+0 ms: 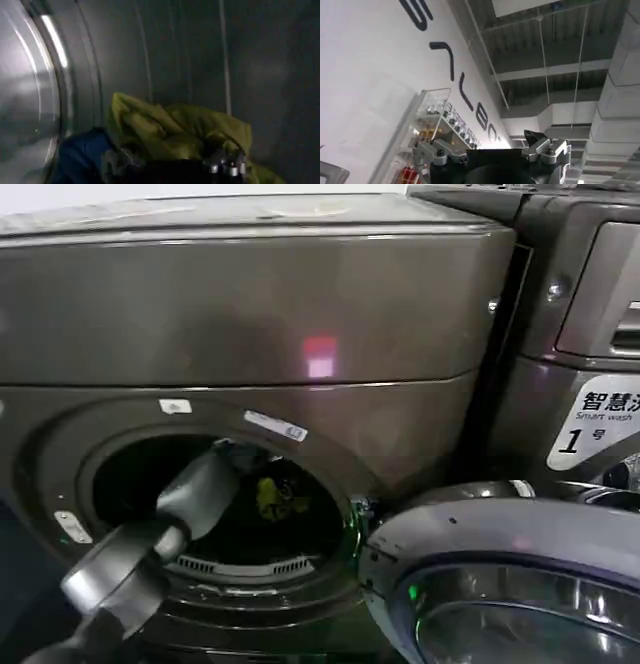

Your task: Grasp the clothes from the dryer.

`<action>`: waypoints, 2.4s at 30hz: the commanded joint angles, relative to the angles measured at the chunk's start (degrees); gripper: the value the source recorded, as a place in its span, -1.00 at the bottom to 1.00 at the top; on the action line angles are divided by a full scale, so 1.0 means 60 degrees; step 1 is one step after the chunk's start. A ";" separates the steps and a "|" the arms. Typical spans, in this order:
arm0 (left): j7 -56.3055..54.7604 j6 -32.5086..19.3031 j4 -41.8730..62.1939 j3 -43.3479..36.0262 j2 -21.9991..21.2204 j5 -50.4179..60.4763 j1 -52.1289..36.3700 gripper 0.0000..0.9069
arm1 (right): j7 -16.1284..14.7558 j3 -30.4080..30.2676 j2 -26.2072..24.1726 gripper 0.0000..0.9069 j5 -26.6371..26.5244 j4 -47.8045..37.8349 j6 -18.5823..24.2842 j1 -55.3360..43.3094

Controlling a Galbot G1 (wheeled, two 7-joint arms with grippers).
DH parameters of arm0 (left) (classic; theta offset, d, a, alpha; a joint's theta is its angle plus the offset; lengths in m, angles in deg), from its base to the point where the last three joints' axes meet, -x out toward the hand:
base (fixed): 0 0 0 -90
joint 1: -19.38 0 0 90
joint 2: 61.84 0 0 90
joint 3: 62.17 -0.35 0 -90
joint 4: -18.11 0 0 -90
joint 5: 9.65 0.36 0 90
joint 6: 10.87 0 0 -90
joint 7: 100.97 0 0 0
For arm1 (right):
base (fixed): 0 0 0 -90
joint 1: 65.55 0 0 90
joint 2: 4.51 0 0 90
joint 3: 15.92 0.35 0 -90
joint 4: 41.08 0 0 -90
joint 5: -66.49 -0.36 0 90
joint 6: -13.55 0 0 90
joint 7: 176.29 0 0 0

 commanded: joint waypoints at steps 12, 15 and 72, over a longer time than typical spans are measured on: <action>0.0120 -0.0220 0.0150 -0.0234 -0.0011 -0.0262 -0.0138 -1.00 | 0.0039 -0.0074 0.0014 1.00 0.0039 -0.0082 0.0010 -0.0078; 0.0113 -0.0227 0.0162 -0.0196 -0.0001 -0.0260 -0.0119 -1.00 | 0.0041 -0.0084 0.0010 1.00 0.0045 -0.0100 0.0010 -0.0085; -0.8273 0.0284 -0.9741 0.7875 -0.0891 -0.3767 0.7016 -1.00 | -0.0253 -0.0430 0.0052 1.00 0.0180 0.0072 0.0635 -0.0343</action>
